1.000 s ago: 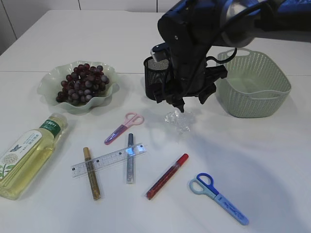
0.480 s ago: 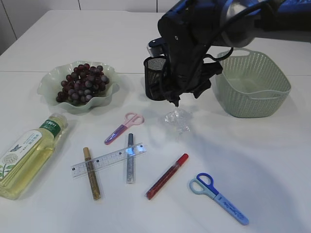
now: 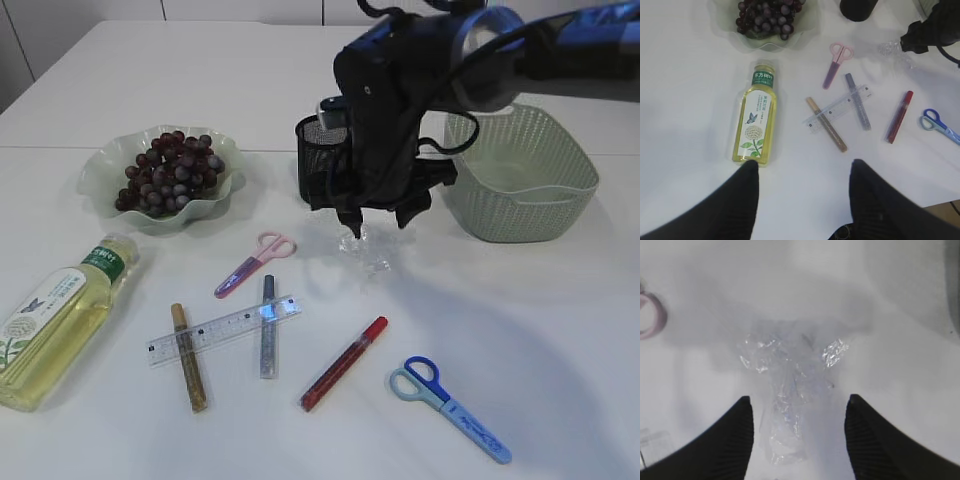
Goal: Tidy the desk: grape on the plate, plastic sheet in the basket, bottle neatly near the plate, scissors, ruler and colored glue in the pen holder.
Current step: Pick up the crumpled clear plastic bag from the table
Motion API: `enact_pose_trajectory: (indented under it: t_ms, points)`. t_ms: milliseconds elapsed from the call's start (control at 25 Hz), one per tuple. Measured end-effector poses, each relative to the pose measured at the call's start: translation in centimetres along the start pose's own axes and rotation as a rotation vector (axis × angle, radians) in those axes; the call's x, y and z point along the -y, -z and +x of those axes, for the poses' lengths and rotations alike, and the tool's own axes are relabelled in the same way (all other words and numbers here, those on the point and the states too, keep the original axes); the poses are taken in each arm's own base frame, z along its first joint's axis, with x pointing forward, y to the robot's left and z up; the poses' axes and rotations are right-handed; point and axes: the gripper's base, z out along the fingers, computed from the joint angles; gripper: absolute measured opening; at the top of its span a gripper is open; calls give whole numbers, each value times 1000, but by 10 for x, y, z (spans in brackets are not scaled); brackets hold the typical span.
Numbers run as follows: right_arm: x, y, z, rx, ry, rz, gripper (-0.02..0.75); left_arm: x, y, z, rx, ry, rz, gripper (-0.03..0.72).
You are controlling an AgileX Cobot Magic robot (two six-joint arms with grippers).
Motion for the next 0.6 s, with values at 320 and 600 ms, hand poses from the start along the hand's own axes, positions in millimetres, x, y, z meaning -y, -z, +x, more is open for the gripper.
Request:
enact_pose_trajectory:
  t_ms: [320,600]
  points:
    - [-4,-27,5,-67,-27,-21,461,0,-1,0,-3,3,3,425]
    - [-7,-39,8,-87,-23,-16,461,0,-1,0,-3,4,5,425]
